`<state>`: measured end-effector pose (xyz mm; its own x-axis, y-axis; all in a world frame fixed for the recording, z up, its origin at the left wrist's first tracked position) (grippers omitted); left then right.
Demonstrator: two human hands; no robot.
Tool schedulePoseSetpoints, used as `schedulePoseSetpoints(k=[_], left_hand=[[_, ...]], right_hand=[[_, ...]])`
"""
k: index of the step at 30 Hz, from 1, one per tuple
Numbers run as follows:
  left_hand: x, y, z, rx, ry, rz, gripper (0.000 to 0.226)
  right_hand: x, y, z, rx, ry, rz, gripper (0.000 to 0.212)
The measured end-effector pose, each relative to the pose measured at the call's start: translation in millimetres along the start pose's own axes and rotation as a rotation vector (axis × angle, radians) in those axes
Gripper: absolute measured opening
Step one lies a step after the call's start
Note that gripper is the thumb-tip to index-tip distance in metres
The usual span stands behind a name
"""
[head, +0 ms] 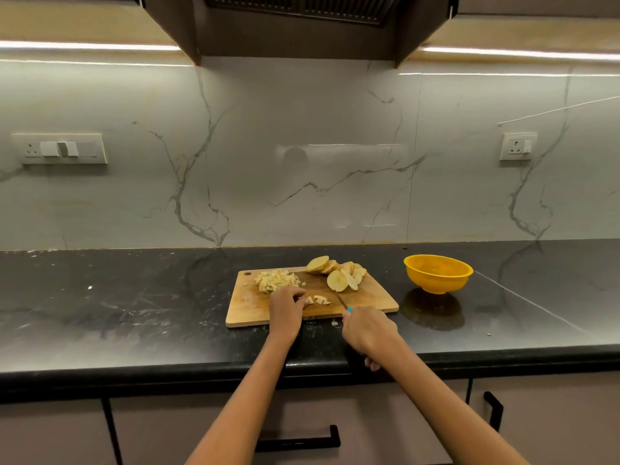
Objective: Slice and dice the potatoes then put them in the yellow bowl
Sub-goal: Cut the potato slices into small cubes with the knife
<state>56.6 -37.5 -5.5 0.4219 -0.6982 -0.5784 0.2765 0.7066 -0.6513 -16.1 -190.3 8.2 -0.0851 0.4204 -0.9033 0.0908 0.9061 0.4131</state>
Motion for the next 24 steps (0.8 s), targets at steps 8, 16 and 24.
schedulePoseSetpoints(k=[8, 16, 24], left_hand=[[2, 5, 1, -0.010, 0.012, -0.069, 0.044], [6, 7, 10, -0.038, 0.042, 0.035, 0.053], [-19, 35, 43, -0.009, -0.005, 0.170, 0.025]], right_hand=[[15, 25, 12, -0.031, 0.104, 0.203, 0.048], [2, 8, 30, -0.101, 0.015, 0.302, 0.050], [-2, 12, 46, -0.216, -0.086, 0.286, 0.042]])
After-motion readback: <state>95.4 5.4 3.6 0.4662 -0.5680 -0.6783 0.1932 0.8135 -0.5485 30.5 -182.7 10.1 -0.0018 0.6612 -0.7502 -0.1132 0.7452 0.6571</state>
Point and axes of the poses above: each hand's wrist, its own z-axis towards the middle knuckle, its own x-axis out of the palm, y = z × x, the point moved 6 cm from there along z, towards the middle knuckle, and after that the axes turned 5 degrees about y, right-handed, at the moved point
